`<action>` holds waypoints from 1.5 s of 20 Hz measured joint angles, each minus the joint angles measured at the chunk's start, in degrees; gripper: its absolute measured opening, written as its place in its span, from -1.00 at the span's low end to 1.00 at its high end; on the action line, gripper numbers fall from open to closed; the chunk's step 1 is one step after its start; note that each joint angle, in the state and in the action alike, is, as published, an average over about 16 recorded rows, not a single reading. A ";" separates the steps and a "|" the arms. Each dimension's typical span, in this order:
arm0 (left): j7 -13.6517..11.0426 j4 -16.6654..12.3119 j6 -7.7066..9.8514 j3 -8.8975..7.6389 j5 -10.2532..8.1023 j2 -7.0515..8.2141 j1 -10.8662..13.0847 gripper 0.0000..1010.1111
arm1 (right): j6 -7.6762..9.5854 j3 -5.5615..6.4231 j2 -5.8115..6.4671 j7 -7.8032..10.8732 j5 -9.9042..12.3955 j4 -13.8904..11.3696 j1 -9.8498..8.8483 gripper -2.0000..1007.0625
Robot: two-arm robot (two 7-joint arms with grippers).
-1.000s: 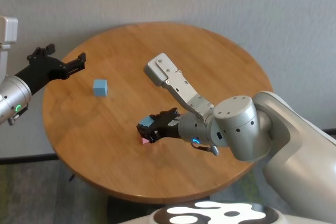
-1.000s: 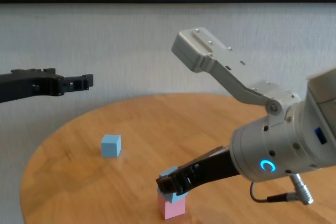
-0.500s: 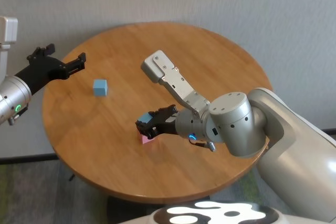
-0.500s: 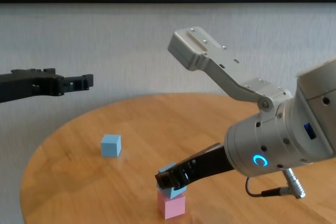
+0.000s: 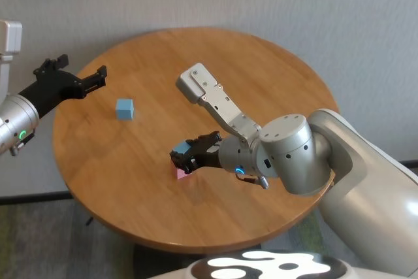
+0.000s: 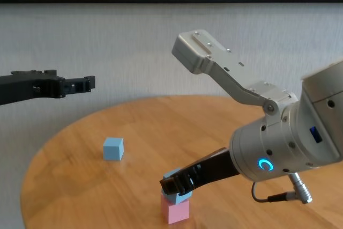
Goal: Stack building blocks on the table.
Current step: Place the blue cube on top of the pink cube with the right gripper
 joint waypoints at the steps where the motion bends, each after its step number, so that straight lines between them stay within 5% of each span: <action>1: 0.00 0.00 0.00 0.00 0.00 0.00 0.00 0.98 | 0.02 0.07 -0.03 0.10 -0.06 0.00 -0.04 -0.29; 17: 0.00 0.00 0.00 0.00 0.00 0.00 0.00 0.98 | -0.01 0.58 -0.07 0.70 -0.28 -0.21 -0.44 -0.21; 30: 0.00 0.00 0.00 0.00 0.00 0.00 0.00 0.98 | 0.10 0.56 -0.02 0.44 -0.26 -0.35 -0.48 0.52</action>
